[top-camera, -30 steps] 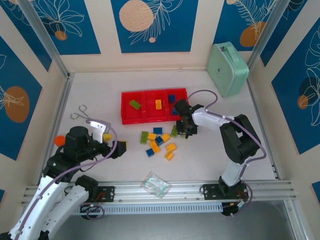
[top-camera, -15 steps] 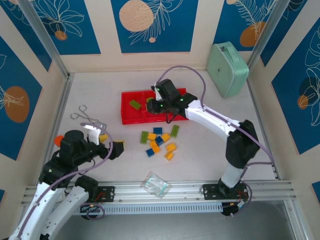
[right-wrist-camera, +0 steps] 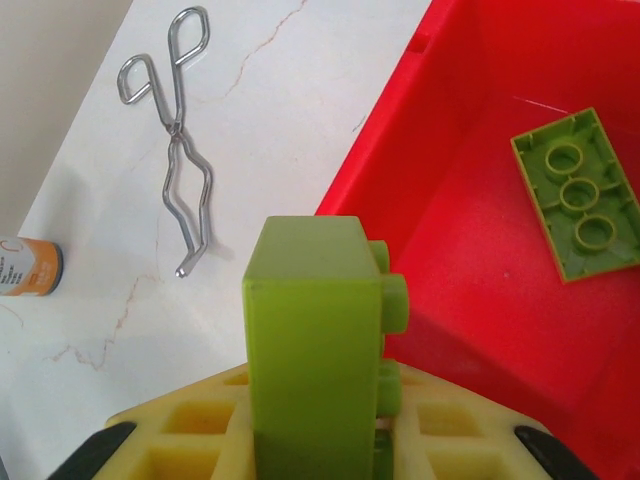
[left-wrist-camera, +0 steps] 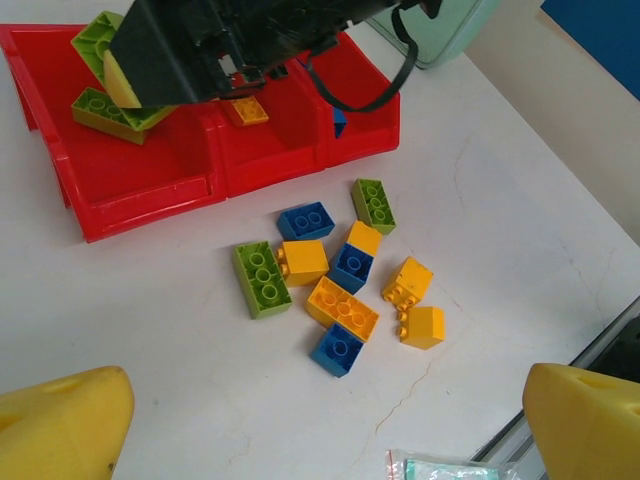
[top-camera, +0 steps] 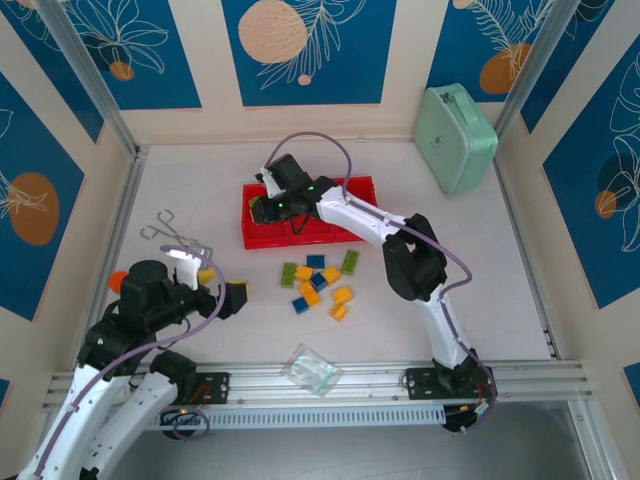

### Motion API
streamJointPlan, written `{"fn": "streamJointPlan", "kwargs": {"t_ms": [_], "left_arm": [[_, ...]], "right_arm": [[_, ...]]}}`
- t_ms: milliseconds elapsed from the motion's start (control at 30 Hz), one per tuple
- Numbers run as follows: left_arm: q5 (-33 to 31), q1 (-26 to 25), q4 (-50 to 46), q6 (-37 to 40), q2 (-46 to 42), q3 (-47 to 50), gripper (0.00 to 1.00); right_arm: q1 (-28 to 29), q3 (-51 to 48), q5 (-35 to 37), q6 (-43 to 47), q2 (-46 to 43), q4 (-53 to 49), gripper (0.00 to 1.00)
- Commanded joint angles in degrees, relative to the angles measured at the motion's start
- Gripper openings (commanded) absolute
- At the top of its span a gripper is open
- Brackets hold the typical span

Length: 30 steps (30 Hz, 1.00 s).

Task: Sort the legos into containers by color
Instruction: Place the lego in the container.

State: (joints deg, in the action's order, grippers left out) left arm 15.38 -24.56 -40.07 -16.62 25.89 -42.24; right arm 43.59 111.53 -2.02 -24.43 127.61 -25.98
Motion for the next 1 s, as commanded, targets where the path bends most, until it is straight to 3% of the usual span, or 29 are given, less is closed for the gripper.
{"fn": "streamJointPlan", "kwargs": {"t_ms": [0, 233, 333, 500, 767, 967], "left_arm": [[-0.7, -0.66, -0.6, -0.43, -1.02, 0.22, 0.99], [-0.52, -0.62, -0.69, -0.49, 0.1, 0.12, 0.99], [-0.61, -0.67, -0.7, -0.43, 0.13, 0.14, 0.99], [-0.75, -0.67, -0.7, -0.43, 0.21, 0.08, 1.0], [-0.65, -0.67, -0.7, -0.5, 0.49, 0.09, 0.99], [-0.17, -0.66, -0.52, -0.46, 0.55, 0.23, 0.99]], "right_arm": [[-0.09, 3.98, -2.02, 0.96, 2.26, -3.2, 0.01], [-0.09, 5.95, -1.68, 0.78, 4.36, -4.09, 0.06], [-0.18, 6.11, -1.11, 0.57, 4.71, -4.75, 0.18], [0.07, 6.25, 1.19, -0.78, 2.58, -7.15, 0.48], [0.35, 4.1, 5.65, -2.8, -5.22, -12.03, 0.67], [0.45, -9.12, 15.81, -7.86, -18.41, -14.54, 0.8]]}}
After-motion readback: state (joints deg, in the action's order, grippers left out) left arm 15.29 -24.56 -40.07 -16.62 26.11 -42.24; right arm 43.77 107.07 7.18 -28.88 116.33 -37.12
